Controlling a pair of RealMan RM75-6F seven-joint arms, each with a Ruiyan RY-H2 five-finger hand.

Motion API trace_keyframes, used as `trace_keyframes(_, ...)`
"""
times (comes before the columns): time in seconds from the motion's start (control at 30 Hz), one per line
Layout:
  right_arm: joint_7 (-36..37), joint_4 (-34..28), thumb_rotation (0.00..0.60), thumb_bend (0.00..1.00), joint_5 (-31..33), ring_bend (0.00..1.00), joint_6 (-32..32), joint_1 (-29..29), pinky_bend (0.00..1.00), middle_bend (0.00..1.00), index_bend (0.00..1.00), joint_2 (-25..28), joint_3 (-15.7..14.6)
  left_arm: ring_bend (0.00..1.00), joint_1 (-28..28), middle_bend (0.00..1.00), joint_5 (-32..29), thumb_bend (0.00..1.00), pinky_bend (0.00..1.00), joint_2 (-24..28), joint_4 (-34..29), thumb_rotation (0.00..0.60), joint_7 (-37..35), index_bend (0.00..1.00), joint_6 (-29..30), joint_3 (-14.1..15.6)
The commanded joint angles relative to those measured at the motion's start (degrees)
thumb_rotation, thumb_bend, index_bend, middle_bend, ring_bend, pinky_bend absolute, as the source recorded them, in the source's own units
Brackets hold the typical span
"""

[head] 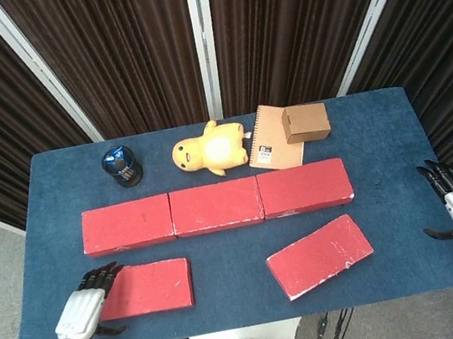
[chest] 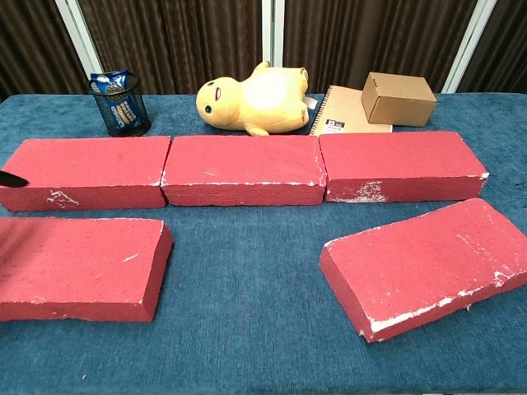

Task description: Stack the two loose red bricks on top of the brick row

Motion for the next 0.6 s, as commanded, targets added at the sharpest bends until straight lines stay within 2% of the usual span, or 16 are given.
trace_keyframes(0.03,0.04,-0.08,0.6,0.0,-0.03,0.0,0.02,0.09,0.0,0.0,0.0,0.07,0.08,0.0,-0.72,0.0,-1.16,0.0,0.0,-2.82,0.25,0.6,3.18,0.0,-0.51,-0.23)
trace_keyframes(0.2,0.24,-0.21,0.6,0.0,-0.05,0.0,0.09,0.25,0.0,0.0,0.0,0.25,0.23,0.0,-2.28,0.0,-5.26,0.0,0.0,-5.04,-0.1,0.6,7.29,0.0,-2.48,-0.73)
trace_keyframes(0.37,-0.15,0.1,0.6,0.0,0.19,0.0,-0.55,0.48,0.0,0.0,0.0,0.18,0.1,0.0,-3.85,0.0,-8.69,0.0,0.0,-6.74,1.43,0.6,8.21,0.0,-4.35,-1.48)
trace_keyframes(0.6,-0.09,-0.03,0.6,0.0,0.26,0.0,-0.85,0.63,0.0,0.0,0.0,0.11,-0.02,0.0,-5.34,0.0,-10.51,0.0,0.0,-8.01,3.15,0.6,8.65,0.0,-4.91,-2.34)
